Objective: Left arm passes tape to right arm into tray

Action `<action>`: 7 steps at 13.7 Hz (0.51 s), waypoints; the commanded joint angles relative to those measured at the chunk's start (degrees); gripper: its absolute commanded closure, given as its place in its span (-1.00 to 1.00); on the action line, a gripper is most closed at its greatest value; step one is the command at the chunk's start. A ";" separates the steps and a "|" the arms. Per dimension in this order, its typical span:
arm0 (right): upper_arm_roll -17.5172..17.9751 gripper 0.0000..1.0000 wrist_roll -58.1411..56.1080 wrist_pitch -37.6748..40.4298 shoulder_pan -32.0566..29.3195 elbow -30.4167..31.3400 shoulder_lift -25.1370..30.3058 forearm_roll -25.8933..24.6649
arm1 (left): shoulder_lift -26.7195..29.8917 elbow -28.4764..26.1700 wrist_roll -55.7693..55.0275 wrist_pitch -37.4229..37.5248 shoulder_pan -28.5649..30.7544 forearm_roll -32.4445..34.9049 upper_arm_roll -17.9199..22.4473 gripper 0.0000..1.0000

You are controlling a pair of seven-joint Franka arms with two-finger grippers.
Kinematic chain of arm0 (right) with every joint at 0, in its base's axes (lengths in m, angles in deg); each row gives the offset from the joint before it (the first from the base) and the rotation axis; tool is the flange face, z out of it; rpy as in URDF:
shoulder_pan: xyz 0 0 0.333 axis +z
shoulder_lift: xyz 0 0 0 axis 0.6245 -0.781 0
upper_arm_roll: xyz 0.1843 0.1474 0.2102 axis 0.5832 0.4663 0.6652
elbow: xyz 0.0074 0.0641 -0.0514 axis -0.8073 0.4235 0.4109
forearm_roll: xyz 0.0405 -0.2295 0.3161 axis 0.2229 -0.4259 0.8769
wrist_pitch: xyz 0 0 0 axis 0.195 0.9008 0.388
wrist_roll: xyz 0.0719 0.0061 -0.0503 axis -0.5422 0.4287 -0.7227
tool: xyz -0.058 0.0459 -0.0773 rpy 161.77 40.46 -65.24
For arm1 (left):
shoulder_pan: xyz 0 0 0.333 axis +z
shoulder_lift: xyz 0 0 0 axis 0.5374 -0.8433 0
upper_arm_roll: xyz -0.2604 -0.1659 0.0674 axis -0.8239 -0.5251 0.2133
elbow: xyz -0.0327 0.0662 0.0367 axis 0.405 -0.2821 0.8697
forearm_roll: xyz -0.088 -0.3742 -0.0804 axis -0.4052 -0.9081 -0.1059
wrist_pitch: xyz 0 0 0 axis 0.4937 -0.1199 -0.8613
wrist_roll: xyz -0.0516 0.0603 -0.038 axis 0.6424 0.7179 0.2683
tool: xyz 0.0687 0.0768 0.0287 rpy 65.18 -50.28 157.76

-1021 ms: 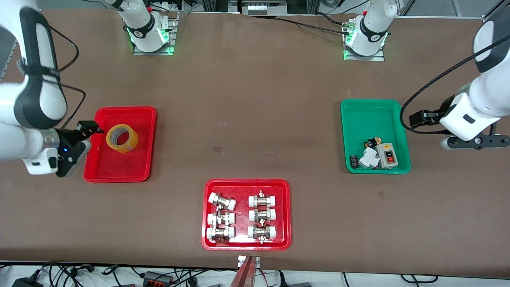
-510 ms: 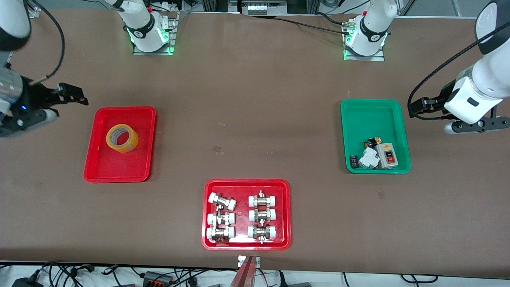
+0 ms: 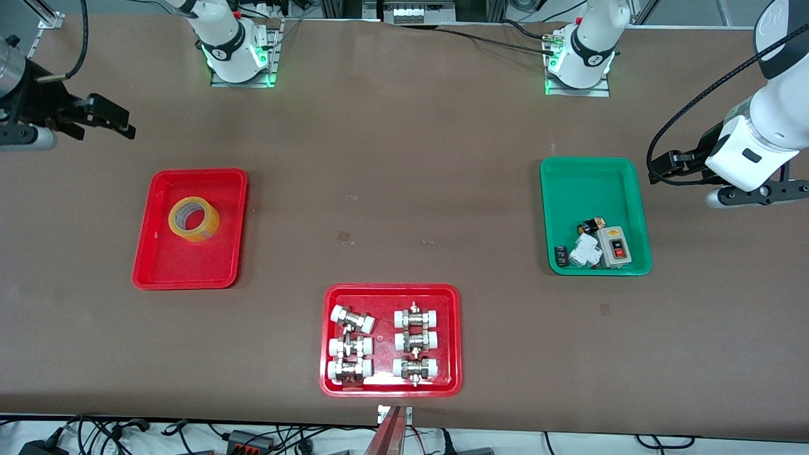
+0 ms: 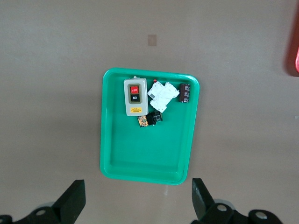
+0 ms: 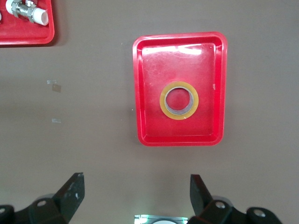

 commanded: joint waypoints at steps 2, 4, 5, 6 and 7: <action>-0.71 -1.00 2.26 -1.52 -0.44 -2.15 -1.35 -0.58 | 1.30 -1.48 -0.56 -1.06 0.12 -0.35 -0.06 -1.00; -0.36 -1.00 2.00 -0.99 0.08 -4.72 -1.54 -2.24 | 1.30 -1.48 -0.56 -1.06 0.12 -0.35 -0.06 -1.00; -0.18 -1.00 2.18 -0.98 0.17 -4.82 -1.54 -2.33 | 1.30 -1.39 -0.56 -1.06 0.12 -0.35 -0.06 -1.00; -0.27 -1.00 2.18 -0.98 0.08 -4.82 -1.54 -2.33 | 1.21 -1.48 -0.56 -1.06 0.12 -0.35 -0.06 -1.00; -0.27 -1.00 2.09 -0.98 0.00 -4.82 -1.54 -2.24 | 1.30 -1.48 -0.56 -1.06 0.12 -0.35 -0.06 -1.00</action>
